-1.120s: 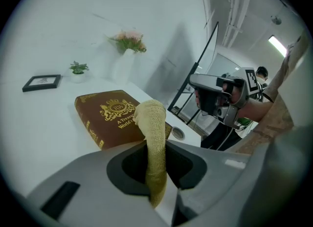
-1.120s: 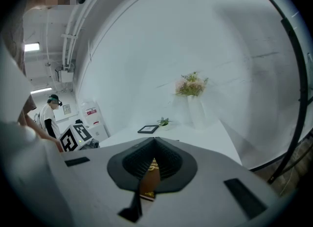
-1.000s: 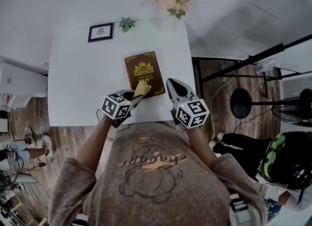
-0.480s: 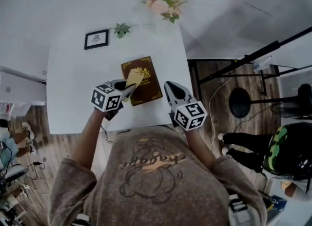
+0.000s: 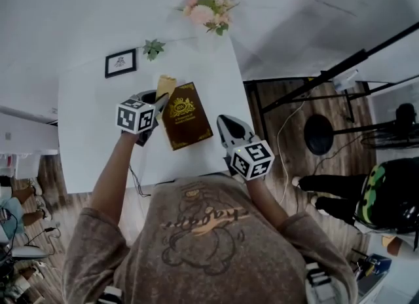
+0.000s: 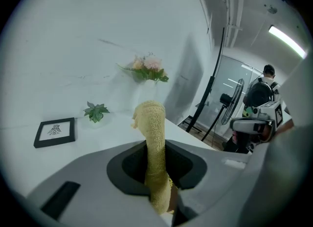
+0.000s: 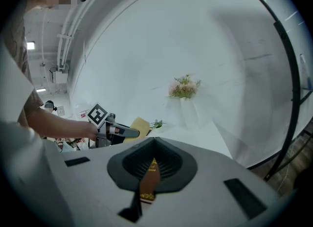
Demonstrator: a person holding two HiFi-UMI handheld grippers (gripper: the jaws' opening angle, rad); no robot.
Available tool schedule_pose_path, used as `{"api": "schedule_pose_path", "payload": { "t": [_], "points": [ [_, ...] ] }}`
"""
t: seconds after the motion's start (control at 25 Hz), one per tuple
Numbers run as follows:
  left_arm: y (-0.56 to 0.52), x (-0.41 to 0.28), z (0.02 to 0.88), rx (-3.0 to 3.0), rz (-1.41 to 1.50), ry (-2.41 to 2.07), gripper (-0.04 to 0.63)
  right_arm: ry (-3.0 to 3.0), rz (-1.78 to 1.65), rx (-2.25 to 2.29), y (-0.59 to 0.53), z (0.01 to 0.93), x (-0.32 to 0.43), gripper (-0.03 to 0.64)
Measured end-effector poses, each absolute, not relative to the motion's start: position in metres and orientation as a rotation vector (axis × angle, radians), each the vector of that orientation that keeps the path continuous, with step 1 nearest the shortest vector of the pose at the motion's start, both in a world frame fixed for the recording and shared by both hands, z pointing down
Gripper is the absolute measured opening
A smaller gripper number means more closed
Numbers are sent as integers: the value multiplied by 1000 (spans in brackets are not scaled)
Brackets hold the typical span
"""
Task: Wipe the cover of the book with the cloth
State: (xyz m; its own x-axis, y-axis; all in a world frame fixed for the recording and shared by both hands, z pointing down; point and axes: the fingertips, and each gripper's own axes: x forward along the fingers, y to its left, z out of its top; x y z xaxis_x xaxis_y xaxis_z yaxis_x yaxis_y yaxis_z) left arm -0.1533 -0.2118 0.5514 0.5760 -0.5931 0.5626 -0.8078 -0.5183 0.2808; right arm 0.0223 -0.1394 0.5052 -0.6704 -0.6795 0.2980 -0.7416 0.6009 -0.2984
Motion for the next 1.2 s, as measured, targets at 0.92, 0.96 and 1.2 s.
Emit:
{"api": "schedule_pose_path", "payload": {
  "t": [0.92, 0.96, 1.2],
  "points": [
    [-255, -131, 611, 2259, 772, -1079, 61, -2575, 630, 1361, -134, 510, 59, 5],
    [-254, -130, 611, 2257, 776, -1072, 61, -2576, 628, 1359, -134, 510, 59, 5],
    [-245, -122, 610, 2261, 783, -1042, 61, -2578, 619, 1365, -131, 510, 60, 5]
  ]
}}
